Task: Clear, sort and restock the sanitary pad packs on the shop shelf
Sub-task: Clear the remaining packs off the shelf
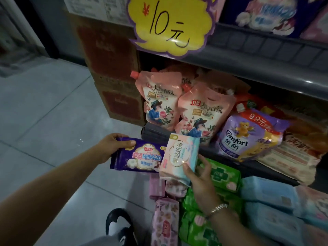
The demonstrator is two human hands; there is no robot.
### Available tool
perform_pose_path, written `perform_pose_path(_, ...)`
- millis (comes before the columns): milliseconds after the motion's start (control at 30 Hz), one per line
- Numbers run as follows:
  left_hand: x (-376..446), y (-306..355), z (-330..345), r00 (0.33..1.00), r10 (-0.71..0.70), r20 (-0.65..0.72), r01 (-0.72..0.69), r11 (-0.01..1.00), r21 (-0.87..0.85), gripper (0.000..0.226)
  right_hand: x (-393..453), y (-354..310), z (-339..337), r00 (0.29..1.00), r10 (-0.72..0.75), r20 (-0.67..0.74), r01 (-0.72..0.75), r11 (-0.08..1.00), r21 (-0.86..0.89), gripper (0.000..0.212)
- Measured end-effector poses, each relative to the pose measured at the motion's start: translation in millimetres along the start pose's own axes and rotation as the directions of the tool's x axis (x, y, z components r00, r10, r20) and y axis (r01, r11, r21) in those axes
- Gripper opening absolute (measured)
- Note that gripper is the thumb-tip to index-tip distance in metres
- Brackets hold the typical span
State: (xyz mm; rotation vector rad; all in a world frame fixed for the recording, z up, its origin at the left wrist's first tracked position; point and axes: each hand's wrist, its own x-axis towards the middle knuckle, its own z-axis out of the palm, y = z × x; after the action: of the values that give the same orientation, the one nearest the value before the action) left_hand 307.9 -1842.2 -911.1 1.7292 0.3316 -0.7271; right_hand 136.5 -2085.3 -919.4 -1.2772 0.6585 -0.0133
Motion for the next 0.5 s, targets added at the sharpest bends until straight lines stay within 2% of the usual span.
perform_pose_path(133,19.2,-21.8,-21.0,0.996,-0.011,-0.092,0.016,0.999,0.052,0.042,17.2,19.2,27.1,0.998,0.049,0.032,-0.049,0.999,-0.004,0.049)
perform_pose_path(300,39.8,-43.4,-47.9,0.992,0.012,-0.122,-0.003,0.997,0.072,0.033,34.2,41.6,42.3,0.993,0.115,0.032,-0.114,0.993,-0.011,0.040)
perform_pose_path(500,76.9,-43.7,-59.2,0.986,0.081,-0.142,-0.064,0.990,0.123,0.046,47.9,60.7,45.0,0.986,0.165,0.000,-0.165,0.984,-0.066,0.038)
